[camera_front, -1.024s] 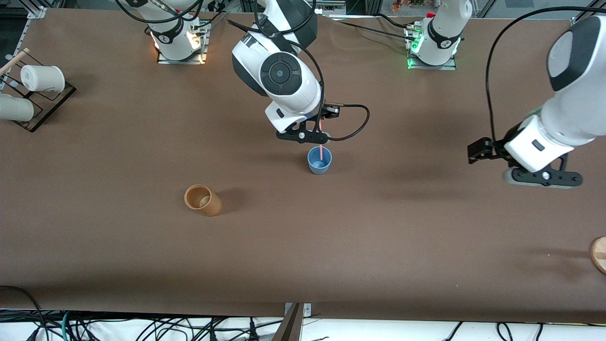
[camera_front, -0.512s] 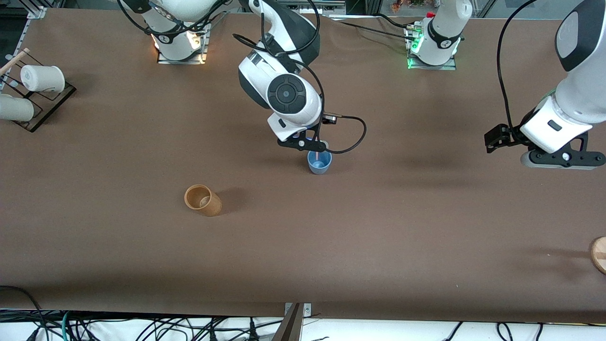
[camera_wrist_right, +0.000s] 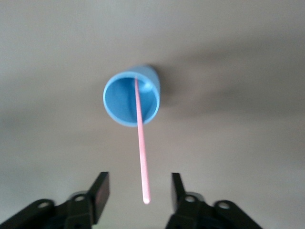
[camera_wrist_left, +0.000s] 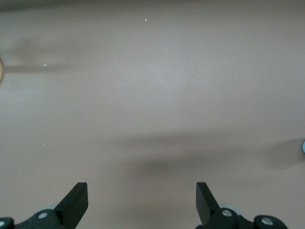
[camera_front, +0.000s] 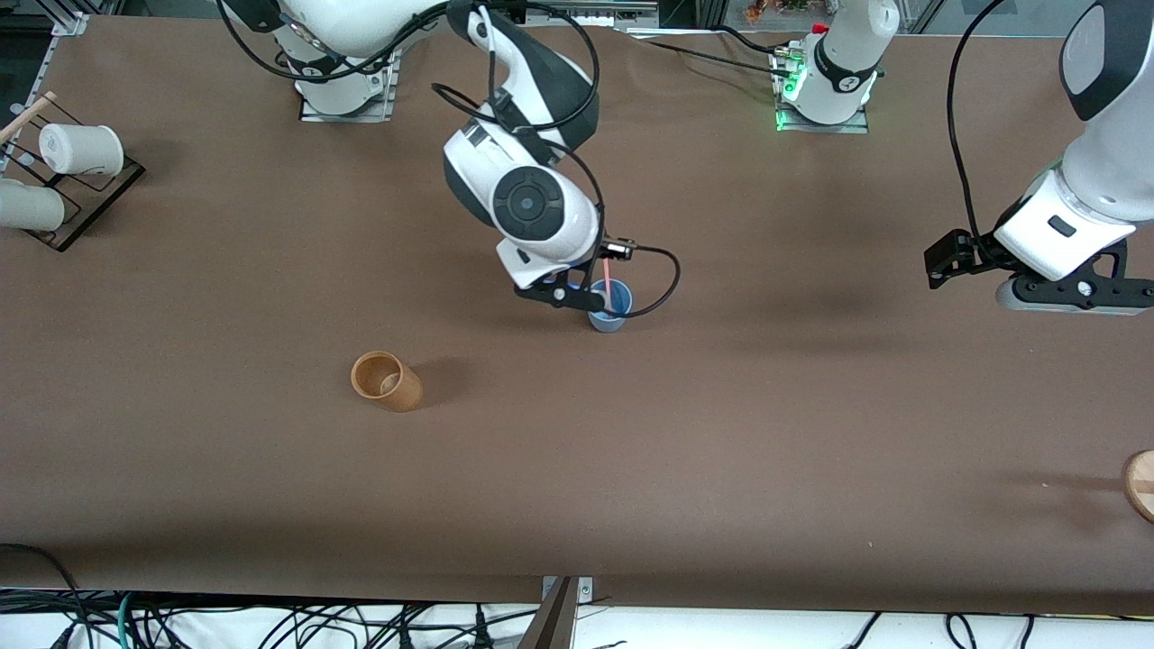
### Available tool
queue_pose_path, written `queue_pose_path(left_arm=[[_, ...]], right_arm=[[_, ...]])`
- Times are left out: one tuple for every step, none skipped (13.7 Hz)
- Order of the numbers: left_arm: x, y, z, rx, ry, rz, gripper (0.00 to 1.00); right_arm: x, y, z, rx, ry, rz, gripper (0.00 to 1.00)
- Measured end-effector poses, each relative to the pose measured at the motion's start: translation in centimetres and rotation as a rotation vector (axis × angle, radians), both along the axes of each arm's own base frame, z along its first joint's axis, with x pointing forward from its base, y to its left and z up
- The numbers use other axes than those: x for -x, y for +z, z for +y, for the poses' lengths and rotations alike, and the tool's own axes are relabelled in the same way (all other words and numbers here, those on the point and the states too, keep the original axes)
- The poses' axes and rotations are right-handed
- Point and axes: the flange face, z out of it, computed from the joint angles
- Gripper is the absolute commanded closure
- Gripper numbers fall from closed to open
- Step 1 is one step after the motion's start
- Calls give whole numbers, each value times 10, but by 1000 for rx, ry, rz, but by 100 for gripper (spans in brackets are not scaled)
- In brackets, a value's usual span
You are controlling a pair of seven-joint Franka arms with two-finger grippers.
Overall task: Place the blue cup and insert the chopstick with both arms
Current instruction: 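Open the right gripper and draw it back from the chopstick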
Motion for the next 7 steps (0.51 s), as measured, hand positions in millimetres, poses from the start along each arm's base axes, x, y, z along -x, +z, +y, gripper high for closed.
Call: queue_pose_path(left_arm=[[1, 2, -3, 1, -5, -3, 0], [1, 3, -4, 1, -8, -5, 0], [1, 3, -5, 1, -9, -6, 0], [1, 3, -6, 1, -11, -6, 0], [2, 3, -9, 8, -14, -5, 0], [2, 3, -13, 26, -15, -3, 0], [2, 3, -15, 37, -16, -2, 0]], right_arm=[[-15, 9, -16, 0, -23, -21, 0], [-31, 23, -36, -1, -34, -55, 0], [-45, 41, -60, 9, -20, -97, 0], [-56, 59, -87, 26, 16, -129, 0], [-65, 77, -116, 39, 56, -152, 0], [-72, 93, -145, 49, 91, -167, 0], [-76, 106, -176, 58, 120, -179, 0]])
